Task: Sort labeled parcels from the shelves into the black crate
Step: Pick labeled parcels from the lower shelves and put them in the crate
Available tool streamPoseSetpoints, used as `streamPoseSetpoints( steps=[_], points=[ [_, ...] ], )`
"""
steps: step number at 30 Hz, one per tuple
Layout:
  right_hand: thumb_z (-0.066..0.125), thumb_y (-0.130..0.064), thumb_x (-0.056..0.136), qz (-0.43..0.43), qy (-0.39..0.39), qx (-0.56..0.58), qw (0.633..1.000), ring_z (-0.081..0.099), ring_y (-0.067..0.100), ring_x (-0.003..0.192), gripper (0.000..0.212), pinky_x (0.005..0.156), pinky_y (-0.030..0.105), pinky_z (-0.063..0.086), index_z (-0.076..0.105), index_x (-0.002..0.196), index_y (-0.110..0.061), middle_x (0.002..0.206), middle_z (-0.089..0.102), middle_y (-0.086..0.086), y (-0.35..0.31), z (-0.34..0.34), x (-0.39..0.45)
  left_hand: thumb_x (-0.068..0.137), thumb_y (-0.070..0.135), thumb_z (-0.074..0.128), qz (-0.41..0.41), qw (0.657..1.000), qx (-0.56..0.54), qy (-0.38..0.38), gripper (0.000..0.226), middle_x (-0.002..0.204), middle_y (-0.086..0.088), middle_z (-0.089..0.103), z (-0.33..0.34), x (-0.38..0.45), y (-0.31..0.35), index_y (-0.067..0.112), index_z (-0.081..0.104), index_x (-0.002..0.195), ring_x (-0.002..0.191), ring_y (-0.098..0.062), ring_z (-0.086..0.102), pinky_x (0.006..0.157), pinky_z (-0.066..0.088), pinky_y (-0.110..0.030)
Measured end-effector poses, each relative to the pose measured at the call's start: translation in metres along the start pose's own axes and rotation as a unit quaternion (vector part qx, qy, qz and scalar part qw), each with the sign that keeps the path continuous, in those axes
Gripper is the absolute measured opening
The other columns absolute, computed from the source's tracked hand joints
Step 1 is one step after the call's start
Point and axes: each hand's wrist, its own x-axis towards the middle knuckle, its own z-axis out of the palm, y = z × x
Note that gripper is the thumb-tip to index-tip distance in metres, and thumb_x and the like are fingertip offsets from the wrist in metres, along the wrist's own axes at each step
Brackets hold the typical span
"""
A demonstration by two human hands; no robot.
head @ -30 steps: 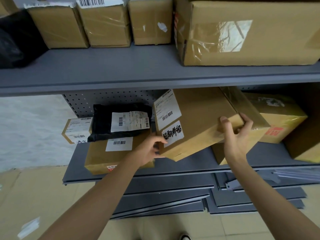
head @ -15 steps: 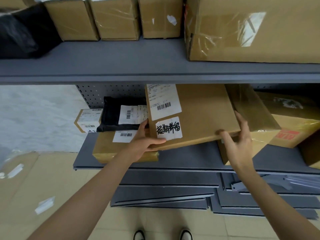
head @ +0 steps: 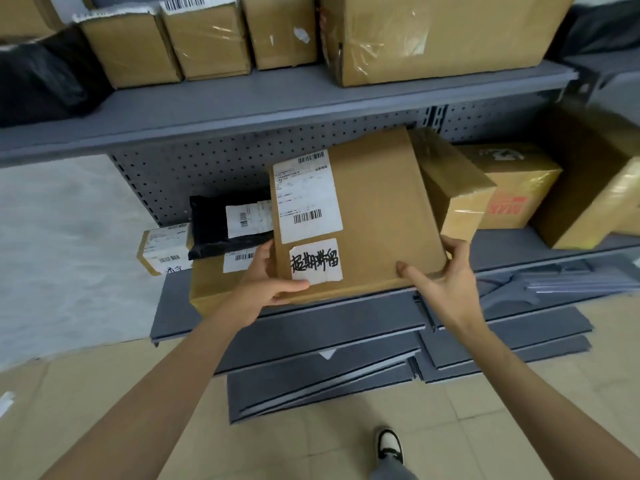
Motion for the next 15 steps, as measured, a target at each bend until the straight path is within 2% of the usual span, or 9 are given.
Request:
streamPoseSetpoints(
  steps=[2,4,7,10,15],
  points=[
    [0.081,-0.032,0.067,0.006,0.019,-0.013,1.0,0.053,0.011,0.094,0.068,0.066,0.006,0.04,0.036,0.117,-0.022,0.109,0.051,-0.007,-0.005,0.0,-0.027,0.062,0.001,0.082,0.009,1.0,0.005,-0.012,0.102,0.119,0.007,0.059,-0.008,-0.015,-0.007,0.036,0.025,0.139,0.104,-0.014,0.06,0.072,0.054,-0.032],
    [0.082,-0.035,0.064,0.013,0.034,-0.015,0.999,0.053,0.009,0.096,0.07,0.072,0.01,0.039,0.034,0.114,-0.027,0.109,0.05,-0.01,-0.009,-0.002,-0.054,0.06,0.001,0.083,0.024,0.999,0.021,-0.023,0.104,0.121,0.007,0.059,-0.012,-0.03,-0.014,0.035,0.025,0.14,0.106,-0.014,0.059,0.073,0.052,-0.031],
    [0.084,-0.037,0.061,0.029,0.052,-0.011,0.998,0.051,0.0,0.102,0.082,0.084,0.017,0.039,0.034,0.126,-0.027,0.113,0.047,-0.02,-0.012,-0.012,-0.095,0.057,0.0,0.084,0.045,0.997,0.049,-0.051,0.107,0.124,0.007,0.054,-0.011,-0.049,-0.022,0.033,0.026,0.141,0.103,-0.01,0.058,0.07,0.051,-0.028],
    [0.084,-0.039,0.061,0.035,0.076,-0.027,0.996,0.041,0.001,0.116,0.102,0.096,0.021,0.035,0.023,0.142,-0.03,0.13,0.038,-0.016,-0.012,-0.032,-0.136,0.054,-0.001,0.085,0.067,0.99,0.075,-0.098,0.11,0.111,0.011,0.055,0.006,-0.064,-0.025,0.033,0.027,0.141,0.098,-0.007,0.059,0.065,0.051,-0.025],
    [0.084,-0.041,0.059,0.076,0.156,-0.046,0.984,0.041,0.009,0.124,0.103,0.107,0.035,0.037,0.023,0.142,-0.028,0.138,0.039,-0.009,-0.006,-0.081,-0.202,0.053,0.006,0.087,0.105,0.97,0.116,-0.185,0.113,0.109,0.013,0.052,0.056,-0.088,-0.024,0.039,0.025,0.141,0.095,-0.003,0.057,0.072,0.049,-0.026]
  ],
)
